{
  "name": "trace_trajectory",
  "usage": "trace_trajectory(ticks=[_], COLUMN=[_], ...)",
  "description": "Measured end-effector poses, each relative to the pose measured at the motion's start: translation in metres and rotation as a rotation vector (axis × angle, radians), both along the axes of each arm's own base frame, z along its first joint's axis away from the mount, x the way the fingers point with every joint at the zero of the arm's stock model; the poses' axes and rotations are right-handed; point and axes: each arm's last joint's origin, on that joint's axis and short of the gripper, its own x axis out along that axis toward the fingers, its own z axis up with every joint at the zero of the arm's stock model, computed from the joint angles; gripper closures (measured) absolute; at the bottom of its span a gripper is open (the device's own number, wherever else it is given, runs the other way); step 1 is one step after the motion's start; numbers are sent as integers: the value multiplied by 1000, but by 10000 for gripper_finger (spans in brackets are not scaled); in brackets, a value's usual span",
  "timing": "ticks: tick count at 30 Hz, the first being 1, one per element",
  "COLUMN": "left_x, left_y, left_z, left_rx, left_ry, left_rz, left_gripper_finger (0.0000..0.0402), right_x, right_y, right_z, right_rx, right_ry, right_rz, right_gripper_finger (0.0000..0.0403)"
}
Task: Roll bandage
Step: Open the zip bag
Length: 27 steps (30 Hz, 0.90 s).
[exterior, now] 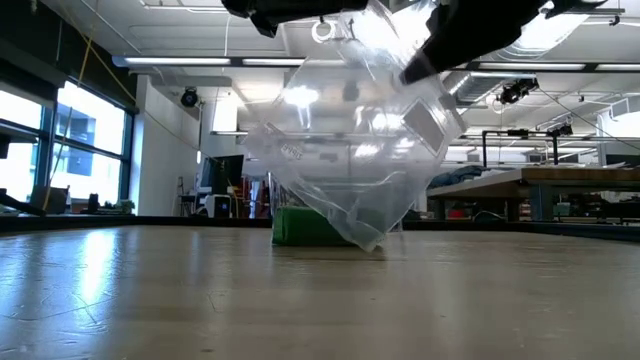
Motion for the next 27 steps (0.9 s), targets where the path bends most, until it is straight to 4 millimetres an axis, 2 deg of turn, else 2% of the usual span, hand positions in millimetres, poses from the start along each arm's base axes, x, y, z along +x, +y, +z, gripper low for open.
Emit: trace_trajectory(ticks=[2, 6, 10, 12, 17, 18, 20, 22, 23, 24, 27], left_x=[-1, -1, -4, -9, -26, -29, -34, -36, -36, -35, -30], left_y=[-2, -2, 1, 4, 8, 9, 11, 12, 13, 13, 17], left_z=[0, 1, 3, 9, 35, 40, 51, 58, 59, 60, 58], left_rx=[0, 19, 44, 65, 91, 90, 88, 85, 86, 85, 93], left_ry=[-2, -7, 6, 15, -27, -42, -67, -83, -85, -87, -78], left_rz=[-26, 19, 83, 127, 273, 290, 292, 267, 239, 208, 131], left_gripper_finger=[401, 398, 367, 344, 300, 294, 287, 284, 283, 283, 283], right_x=[-1, -2, -4, -6, -3, -1, 3, 5, 6, 6, 10], right_y=[1, 6, 8, 5, -6, -6, -4, -1, 0, -1, -11], right_z=[-1, -3, -3, -1, 23, 26, 28, 25, 25, 26, 30], right_rx=[23, 101, 136, 93, -137, -138, -49, 124, 166, 147, -5], right_ry=[24, 77, 91, 99, -60, -72, 16, 111, 128, 114, -2], right_rz=[35, 152, 165, 108, -254, -252, -36, 233, 293, 279, -23], right_gripper_finger=[337, 391, 396, 400, 401, 401, 402, 402, 402, 402, 402])
